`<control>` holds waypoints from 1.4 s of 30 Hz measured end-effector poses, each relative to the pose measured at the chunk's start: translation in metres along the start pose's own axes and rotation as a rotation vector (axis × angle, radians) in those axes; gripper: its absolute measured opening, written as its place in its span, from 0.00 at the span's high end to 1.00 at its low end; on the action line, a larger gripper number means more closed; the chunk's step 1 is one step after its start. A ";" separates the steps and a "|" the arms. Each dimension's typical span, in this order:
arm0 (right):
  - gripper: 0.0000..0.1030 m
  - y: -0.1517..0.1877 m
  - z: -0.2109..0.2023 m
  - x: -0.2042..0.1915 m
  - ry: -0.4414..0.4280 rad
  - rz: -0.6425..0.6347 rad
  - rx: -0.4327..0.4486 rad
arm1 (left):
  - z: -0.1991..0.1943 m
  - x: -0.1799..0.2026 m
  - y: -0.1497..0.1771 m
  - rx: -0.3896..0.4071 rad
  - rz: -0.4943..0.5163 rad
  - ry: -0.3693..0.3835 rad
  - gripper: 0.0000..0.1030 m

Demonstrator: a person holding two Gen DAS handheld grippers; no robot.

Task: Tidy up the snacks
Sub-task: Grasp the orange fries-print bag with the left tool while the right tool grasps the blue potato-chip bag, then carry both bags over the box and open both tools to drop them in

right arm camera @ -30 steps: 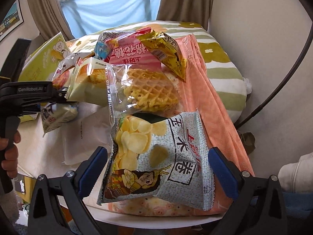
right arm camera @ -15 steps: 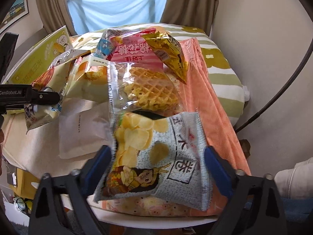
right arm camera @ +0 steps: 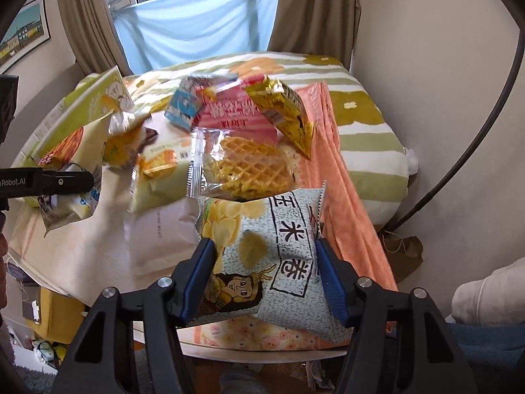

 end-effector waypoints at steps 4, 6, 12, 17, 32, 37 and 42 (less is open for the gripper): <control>0.45 -0.013 -0.018 -0.008 -0.017 -0.004 0.043 | -0.018 0.002 -0.009 0.032 0.002 0.010 0.40; 0.45 -0.020 -0.025 -0.013 -0.020 -0.009 0.055 | -0.027 0.001 -0.013 0.050 0.000 0.013 0.40; 0.45 -0.045 -0.049 -0.030 -0.041 -0.017 0.102 | -0.058 -0.008 -0.027 0.107 -0.009 0.018 0.40; 0.45 -0.075 -0.062 -0.059 -0.079 -0.035 0.147 | -0.092 -0.035 -0.046 0.171 -0.014 0.004 0.40; 0.45 -0.180 -0.049 -0.241 -0.268 -0.162 0.241 | -0.148 -0.203 -0.111 0.234 -0.054 -0.111 0.40; 0.45 -0.201 -0.020 -0.298 -0.273 -0.180 0.207 | -0.138 -0.258 -0.127 0.183 -0.034 -0.119 0.40; 0.45 -0.207 0.008 -0.332 -0.254 -0.149 0.159 | -0.114 -0.299 -0.142 0.127 0.002 -0.138 0.40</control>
Point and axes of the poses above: each gripper's, at about its wrist camera, not at the fingertips, and z roughly the way its jaws point, x to its right, y to its underside, the point moved 8 cm from there along z, roughly the way its jaws point, and after that the axes turned 4 degrees about z, right-handed, at the moved point
